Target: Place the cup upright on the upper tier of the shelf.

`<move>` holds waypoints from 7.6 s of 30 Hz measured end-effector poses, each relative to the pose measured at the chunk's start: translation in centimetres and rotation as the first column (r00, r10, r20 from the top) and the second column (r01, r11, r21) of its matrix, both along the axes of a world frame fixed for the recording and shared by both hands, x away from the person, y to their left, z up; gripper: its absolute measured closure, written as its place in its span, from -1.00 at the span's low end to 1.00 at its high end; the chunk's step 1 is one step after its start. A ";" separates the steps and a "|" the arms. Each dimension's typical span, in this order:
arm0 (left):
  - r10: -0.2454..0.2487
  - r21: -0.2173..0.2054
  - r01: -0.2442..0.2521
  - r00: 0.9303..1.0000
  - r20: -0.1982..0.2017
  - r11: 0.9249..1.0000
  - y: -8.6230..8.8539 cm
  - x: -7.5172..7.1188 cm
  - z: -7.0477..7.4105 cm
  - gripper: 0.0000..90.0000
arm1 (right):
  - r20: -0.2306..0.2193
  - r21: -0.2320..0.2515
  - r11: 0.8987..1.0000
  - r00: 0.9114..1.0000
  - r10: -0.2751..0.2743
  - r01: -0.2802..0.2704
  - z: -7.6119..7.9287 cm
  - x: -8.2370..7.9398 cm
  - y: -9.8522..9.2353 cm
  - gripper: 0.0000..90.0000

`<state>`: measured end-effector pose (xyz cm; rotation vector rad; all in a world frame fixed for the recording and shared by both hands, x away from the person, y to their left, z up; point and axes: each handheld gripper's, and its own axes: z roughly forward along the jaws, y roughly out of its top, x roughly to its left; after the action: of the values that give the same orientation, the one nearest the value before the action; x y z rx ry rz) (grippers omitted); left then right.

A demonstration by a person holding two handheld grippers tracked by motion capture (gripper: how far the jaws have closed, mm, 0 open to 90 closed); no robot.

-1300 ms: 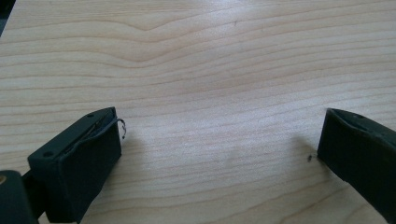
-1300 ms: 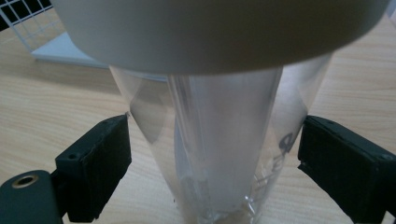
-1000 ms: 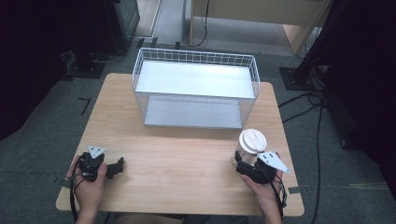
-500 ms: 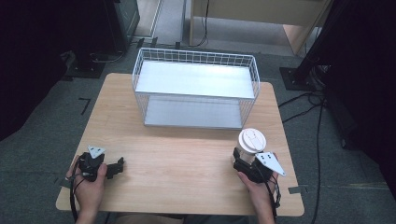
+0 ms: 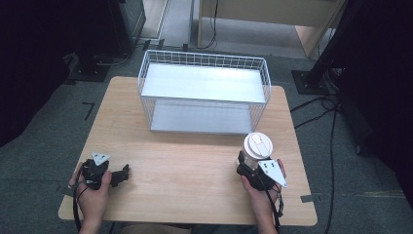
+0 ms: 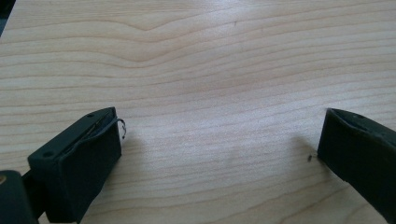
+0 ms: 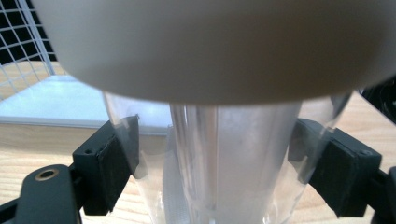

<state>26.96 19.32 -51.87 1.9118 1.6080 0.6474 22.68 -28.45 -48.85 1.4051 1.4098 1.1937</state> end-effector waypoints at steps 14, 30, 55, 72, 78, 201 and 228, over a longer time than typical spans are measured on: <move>0.000 0.000 0.000 1.000 0.000 1.000 0.0 0.0 0.0 -1.00 | 0.086 0.000 1.000 0.996 -0.001 0.001 3.2 -0.5 0.8 -0.63; 0.001 -0.002 -0.001 1.000 0.000 1.000 0.0 0.0 0.0 -1.00 | 0.114 0.005 1.000 0.993 0.024 -0.025 6.1 0.8 2.3 -0.63; -0.001 0.001 0.001 1.000 -0.001 1.000 0.0 0.0 0.0 -1.00 | 0.226 -0.039 0.998 0.972 0.061 -0.053 13.4 3.7 4.1 -0.63; -0.001 0.001 0.001 1.000 -0.001 1.000 0.0 0.0 0.0 -1.00 | 0.263 -0.063 0.997 0.963 0.065 -0.050 16.4 5.7 4.5 -0.63; -0.001 0.001 0.001 1.000 -0.001 1.000 0.0 0.0 0.0 -1.00 | 0.265 -0.057 0.998 0.963 0.055 -0.042 17.1 6.8 4.6 -0.63; 0.001 -0.001 -0.001 1.000 0.000 1.000 0.0 0.0 0.0 -1.00 | 0.089 -0.042 0.998 0.995 0.054 -0.050 21.1 18.7 3.0 -0.72; 0.001 -0.002 -0.001 1.000 0.000 1.000 0.0 0.0 0.0 -1.00 | 0.014 -0.051 0.996 0.997 0.070 -0.069 19.1 20.2 3.6 -0.66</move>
<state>26.96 19.32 -51.86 1.9093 1.6095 0.6456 42.87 -24.85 -29.73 1.3188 1.4784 1.2024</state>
